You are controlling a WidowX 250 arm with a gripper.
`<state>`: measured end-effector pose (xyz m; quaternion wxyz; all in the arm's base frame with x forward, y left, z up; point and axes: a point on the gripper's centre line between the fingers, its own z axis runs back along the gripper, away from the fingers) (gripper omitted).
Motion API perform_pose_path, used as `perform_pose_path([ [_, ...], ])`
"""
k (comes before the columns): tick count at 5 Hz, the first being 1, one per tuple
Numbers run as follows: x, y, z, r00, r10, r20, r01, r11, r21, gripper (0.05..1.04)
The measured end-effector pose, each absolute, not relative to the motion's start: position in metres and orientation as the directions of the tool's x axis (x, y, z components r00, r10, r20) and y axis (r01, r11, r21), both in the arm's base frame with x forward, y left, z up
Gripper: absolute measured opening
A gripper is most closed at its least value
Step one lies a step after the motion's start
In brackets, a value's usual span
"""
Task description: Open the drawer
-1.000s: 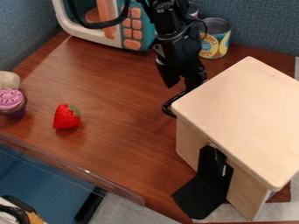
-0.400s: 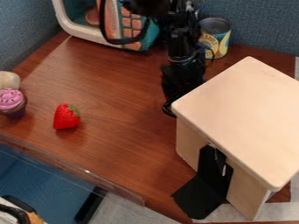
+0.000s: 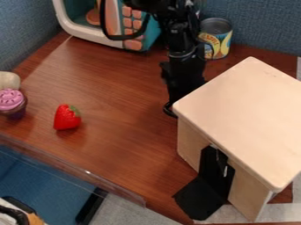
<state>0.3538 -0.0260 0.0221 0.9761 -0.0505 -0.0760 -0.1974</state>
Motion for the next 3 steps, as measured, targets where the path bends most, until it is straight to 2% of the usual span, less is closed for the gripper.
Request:
perform_pose_path([
  [1,0.357,-0.015,0.029,0.915,-0.372,0.155,0.385,0.921,-0.064,0.163],
  [3,0.378,0.041,0.029,0.952,-0.285,0.112,0.291,0.956,-0.034,0.136],
])
